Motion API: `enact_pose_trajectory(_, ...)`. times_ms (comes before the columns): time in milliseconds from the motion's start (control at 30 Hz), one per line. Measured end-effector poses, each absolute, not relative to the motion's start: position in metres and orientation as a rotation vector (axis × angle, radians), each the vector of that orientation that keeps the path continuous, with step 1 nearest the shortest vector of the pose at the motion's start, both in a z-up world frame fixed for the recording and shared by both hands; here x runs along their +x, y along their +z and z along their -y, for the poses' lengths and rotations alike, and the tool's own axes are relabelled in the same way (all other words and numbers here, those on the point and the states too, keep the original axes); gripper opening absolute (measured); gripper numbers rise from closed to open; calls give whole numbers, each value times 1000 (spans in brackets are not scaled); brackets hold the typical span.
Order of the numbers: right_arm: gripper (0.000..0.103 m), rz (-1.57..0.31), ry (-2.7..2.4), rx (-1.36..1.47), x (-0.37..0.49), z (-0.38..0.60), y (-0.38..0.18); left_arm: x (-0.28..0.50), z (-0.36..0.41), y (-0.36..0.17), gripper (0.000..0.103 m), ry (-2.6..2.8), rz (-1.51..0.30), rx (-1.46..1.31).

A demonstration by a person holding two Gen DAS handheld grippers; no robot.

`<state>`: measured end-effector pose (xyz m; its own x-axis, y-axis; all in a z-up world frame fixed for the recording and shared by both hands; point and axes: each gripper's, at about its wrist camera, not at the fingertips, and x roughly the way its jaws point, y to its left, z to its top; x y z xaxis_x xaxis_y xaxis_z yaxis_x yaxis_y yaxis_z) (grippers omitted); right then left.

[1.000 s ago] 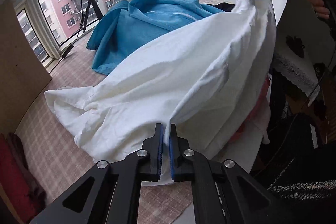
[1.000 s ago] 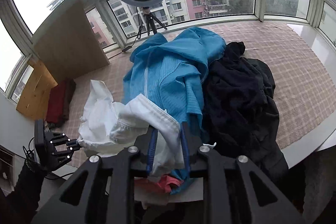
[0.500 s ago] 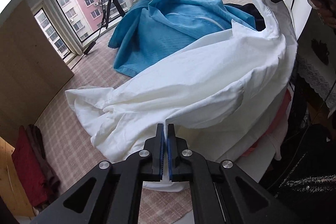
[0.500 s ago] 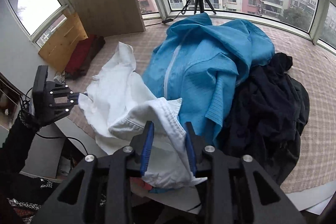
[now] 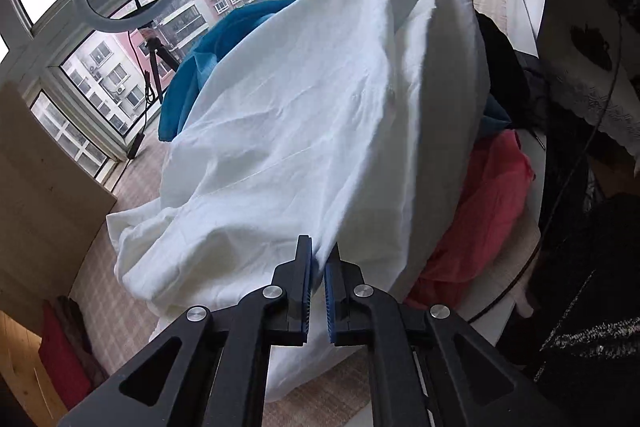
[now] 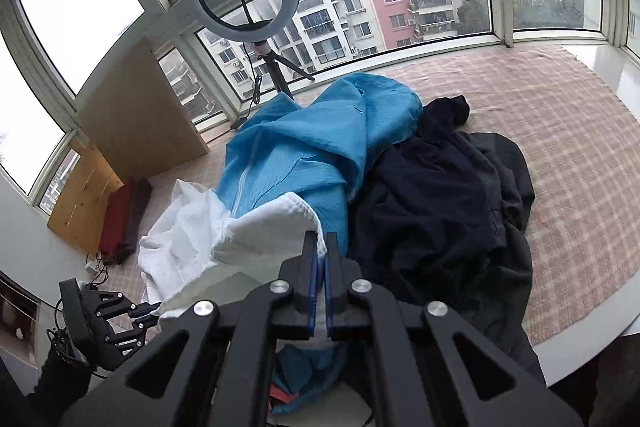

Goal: Fold clothes

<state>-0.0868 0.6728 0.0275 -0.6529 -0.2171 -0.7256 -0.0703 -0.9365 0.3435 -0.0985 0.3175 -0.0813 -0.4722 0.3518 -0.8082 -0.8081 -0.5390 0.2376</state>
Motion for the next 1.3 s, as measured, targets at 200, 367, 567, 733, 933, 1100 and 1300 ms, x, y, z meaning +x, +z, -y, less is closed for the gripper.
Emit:
enact_pose_trajectory(200, 3, 551, -2750, 1267, -86, -679, 28, -100, -294, -59, 30, 2133, -651, -942)
enact_pose_trajectory(367, 3, 685, -2735, 1263, -86, -691, 20, -83, -305, -61, 42, 2103, -698, -875)
enact_pose_trajectory(567, 3, 809, -2713, 1270, -86, -702, 12, -75, -316, -63, 45, 2117, -775, -810)
enact_pose_trajectory(733, 3, 773, -2718, 1294, -86, -698, 10, -69, -318, -60, 45, 2157, -834, -746)
enact_pose_trajectory(933, 3, 777, -2703, 1314, -87, -700, 8, -62, -319, -56, 45, 2190, -884, -674)
enact_pose_trajectory(1100, 3, 770, -2696, 1322, -89, -698, 5, -81, -319, -57, 49, 2122, -826, -743)
enact_pose_trajectory(1300, 3, 765, -2691, 1337, -92, -700, 3, -77, -327, -67, 49, 2002, -751, -810)
